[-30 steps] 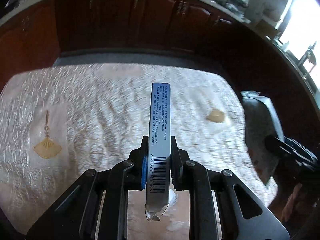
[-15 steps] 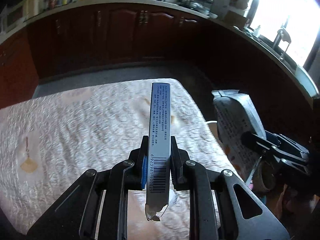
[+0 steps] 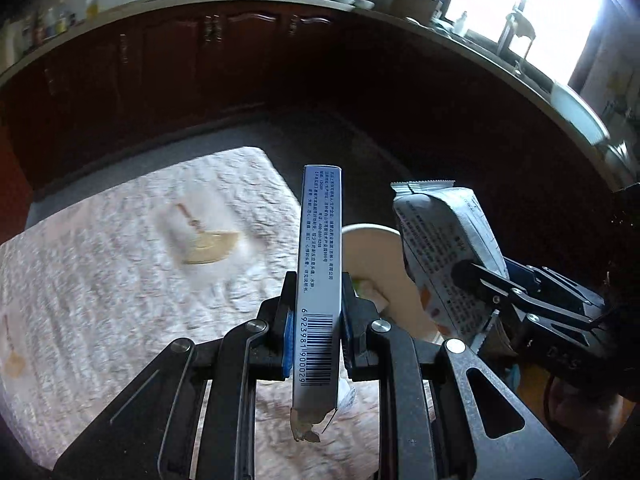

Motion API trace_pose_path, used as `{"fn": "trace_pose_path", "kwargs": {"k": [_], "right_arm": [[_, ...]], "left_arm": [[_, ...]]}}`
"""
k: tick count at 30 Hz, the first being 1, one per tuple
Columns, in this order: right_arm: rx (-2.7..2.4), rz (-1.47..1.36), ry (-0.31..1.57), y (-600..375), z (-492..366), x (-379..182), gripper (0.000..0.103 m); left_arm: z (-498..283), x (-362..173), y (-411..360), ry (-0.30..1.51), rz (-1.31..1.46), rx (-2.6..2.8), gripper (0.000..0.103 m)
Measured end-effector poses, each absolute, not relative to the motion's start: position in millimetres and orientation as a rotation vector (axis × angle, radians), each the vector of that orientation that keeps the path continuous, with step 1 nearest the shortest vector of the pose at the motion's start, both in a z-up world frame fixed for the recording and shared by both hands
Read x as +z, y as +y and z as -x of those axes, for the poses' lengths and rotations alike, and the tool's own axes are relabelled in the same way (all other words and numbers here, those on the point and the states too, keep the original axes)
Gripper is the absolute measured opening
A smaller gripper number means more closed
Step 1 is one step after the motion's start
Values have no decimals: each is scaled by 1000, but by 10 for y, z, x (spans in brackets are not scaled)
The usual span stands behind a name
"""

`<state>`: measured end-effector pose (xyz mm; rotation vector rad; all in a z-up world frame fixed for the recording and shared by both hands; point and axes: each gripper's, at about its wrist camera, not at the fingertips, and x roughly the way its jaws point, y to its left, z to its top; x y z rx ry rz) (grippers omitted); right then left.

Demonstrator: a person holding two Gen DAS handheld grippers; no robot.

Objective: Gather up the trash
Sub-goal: 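Lift the medicine box and grey wrapper and carry them over the bucket, then open the right tool over the bucket while the left tool releases the medicine box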

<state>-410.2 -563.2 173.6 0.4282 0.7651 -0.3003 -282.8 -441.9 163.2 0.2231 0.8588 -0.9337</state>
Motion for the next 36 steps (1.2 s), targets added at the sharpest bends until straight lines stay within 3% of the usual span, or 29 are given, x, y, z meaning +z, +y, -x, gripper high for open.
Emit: {"fn": "trace_pose_path", "kwargs": {"k": [21,23,25,36], "right_arm": [[-473,-494,896,-6219,4192,1151,47],[-483,-495,901,-6241,4192,1118,52],[-495,-488,930,-6250,4188,1060,57],[-497,-501,931,-6176,4253,1025,60]], "left_arm": [[2777,1091,-5122,1059,-149,-1072,17],[2766,1042,-5151,1086,-131,-1087,28],[2761,1036,-5137,1097,-108,-1101,57],[2797,1149,-4945,1028,-127,-1037,60]]}}
